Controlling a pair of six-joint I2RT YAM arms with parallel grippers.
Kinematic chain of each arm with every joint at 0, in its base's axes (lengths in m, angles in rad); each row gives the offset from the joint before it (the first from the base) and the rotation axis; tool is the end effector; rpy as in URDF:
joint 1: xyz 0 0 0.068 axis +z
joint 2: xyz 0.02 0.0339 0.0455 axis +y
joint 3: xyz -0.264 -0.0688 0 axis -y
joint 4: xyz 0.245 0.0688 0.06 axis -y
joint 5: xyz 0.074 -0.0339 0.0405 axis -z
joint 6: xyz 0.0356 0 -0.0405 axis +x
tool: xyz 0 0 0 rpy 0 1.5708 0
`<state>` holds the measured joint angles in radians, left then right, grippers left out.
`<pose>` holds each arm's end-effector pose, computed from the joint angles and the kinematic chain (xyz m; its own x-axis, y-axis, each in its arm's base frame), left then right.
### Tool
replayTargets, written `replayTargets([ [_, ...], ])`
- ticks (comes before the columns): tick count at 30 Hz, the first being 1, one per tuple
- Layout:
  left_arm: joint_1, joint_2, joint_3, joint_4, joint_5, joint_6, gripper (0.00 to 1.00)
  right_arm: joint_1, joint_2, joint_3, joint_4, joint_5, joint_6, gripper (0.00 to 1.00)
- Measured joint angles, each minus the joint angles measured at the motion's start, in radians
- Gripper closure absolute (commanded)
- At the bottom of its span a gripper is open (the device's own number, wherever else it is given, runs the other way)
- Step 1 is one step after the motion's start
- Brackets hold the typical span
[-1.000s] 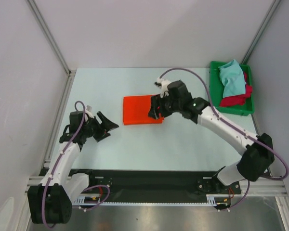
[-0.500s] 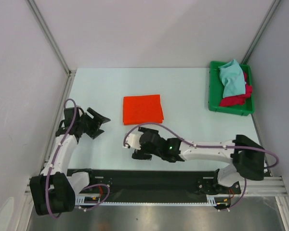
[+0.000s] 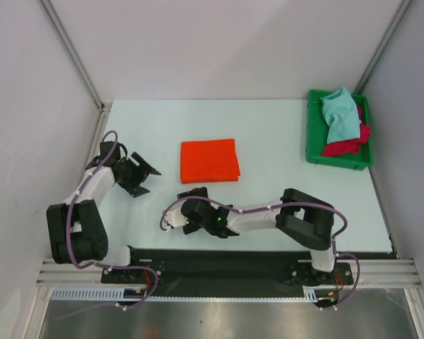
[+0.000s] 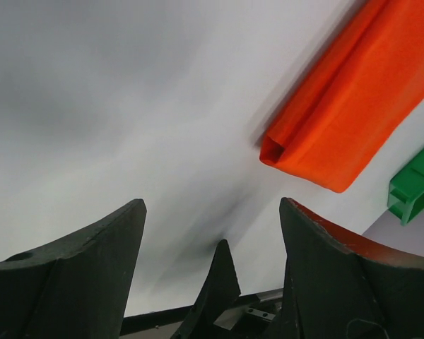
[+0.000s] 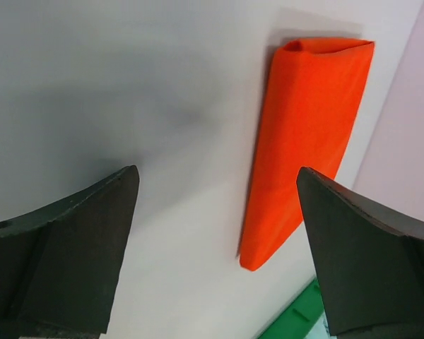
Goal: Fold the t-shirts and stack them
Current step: Neatly place the folded tshirt to the corner
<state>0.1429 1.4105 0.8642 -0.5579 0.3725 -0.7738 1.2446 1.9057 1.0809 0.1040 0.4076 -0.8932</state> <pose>0.2657 0.0251 0.2024 -0.6528 -0.7516 -0.0946 -0.5968 0.5872 -0.5469 0.1407 0.3718 0.1532 0.4706 -0.8409 -0.2672 -0.6501 -0.1258 -0.7493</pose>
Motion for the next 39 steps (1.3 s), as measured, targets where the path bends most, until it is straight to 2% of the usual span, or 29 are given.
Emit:
replayTargets([
  [9,0.076,0.136,0.023,-0.01,0.01,0.077,0.18,-0.014,0.141,0.14,0.063,0.031,-0.105,0.07],
  [14,0.134,0.237,0.093,-0.023,0.032,0.108,0.17,-0.042,0.185,0.169,0.119,0.041,-0.144,0.08],
  [22,0.149,0.257,0.164,-0.014,0.058,0.121,0.16,-0.083,0.261,0.237,0.192,0.054,-0.182,0.09],
  [24,0.153,0.268,0.178,-0.015,0.061,0.121,0.15,-0.09,0.276,0.254,0.198,0.054,-0.186,0.12],
  [27,0.159,0.275,0.187,-0.018,0.071,0.12,0.15,-0.099,0.312,0.296,0.205,0.055,-0.194,0.26],
  [32,0.163,0.283,0.187,-0.017,0.087,0.119,0.15,-0.108,0.336,0.318,0.204,0.047,-0.192,0.32],
  [38,0.165,0.313,0.187,-0.012,0.119,0.12,0.13,-0.123,0.343,0.319,0.192,0.032,-0.185,0.53],
  [39,0.166,0.315,0.187,-0.005,0.133,0.12,0.1,-0.126,0.343,0.319,0.184,0.029,-0.182,0.58],
])
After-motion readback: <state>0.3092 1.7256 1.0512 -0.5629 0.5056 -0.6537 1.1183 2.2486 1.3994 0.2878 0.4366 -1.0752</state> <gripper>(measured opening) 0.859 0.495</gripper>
